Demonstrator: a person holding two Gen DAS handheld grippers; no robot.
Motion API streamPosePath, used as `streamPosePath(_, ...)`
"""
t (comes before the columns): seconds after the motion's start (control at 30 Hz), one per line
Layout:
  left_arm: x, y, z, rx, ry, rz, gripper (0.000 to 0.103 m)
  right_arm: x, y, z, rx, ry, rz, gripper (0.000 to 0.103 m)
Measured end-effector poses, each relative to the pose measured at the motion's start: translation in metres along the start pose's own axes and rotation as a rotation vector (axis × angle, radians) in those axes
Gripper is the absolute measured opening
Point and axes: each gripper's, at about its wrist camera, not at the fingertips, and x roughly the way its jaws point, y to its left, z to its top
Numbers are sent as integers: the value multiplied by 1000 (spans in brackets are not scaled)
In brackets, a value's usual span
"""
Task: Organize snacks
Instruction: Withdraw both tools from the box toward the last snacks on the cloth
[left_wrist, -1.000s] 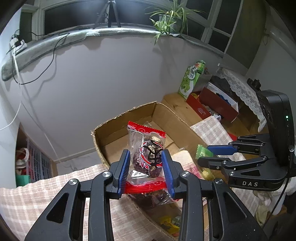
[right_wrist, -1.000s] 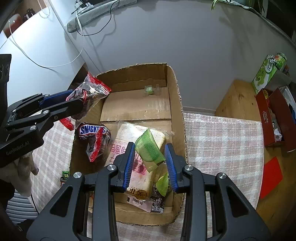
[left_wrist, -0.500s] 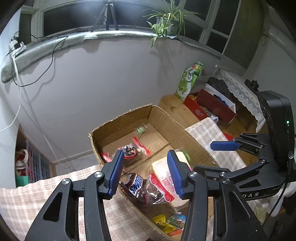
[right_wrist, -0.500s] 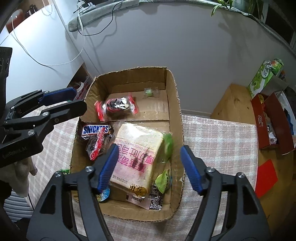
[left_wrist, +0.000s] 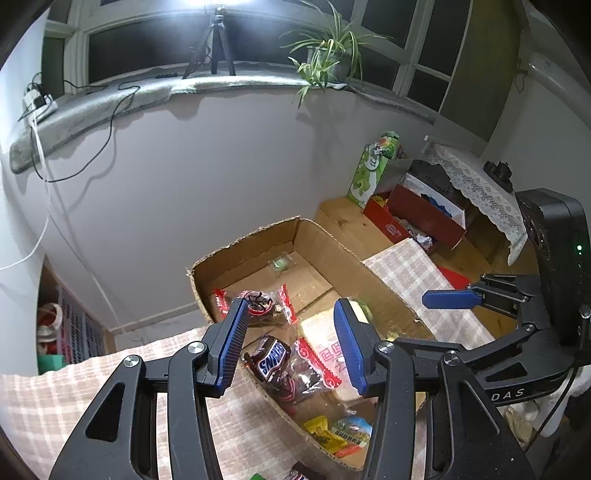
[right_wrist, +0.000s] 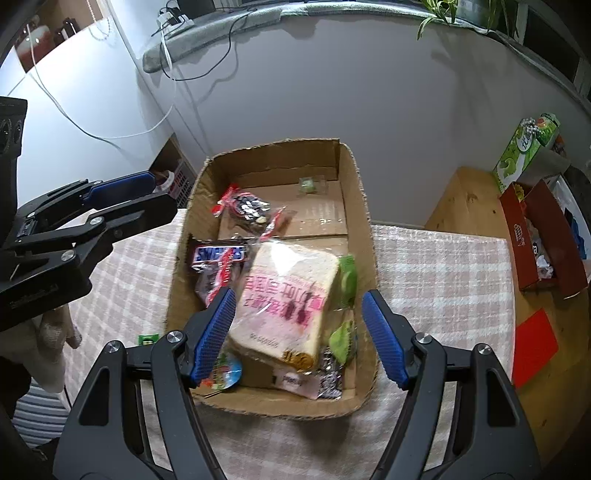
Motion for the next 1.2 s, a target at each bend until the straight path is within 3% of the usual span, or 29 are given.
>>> streamPosePath(0.33, -24, 6, -11, -4, -17, 0, 47, -18, 22, -21, 43, -17, 54, 74)
streamPosePath(0.7, -46, 50, -50, -86, 19, 43, 47, -34, 43, -56, 115, -20, 133, 74)
streamPosePath(0.93, -49, 63, -85, -115, 75, 34, 47, -27, 61, -84, 171, 38, 211, 74)
streamPosePath(1.2, -43, 61, -118, -132, 131, -11, 46, 8, 74, -107, 259, 137, 267, 73)
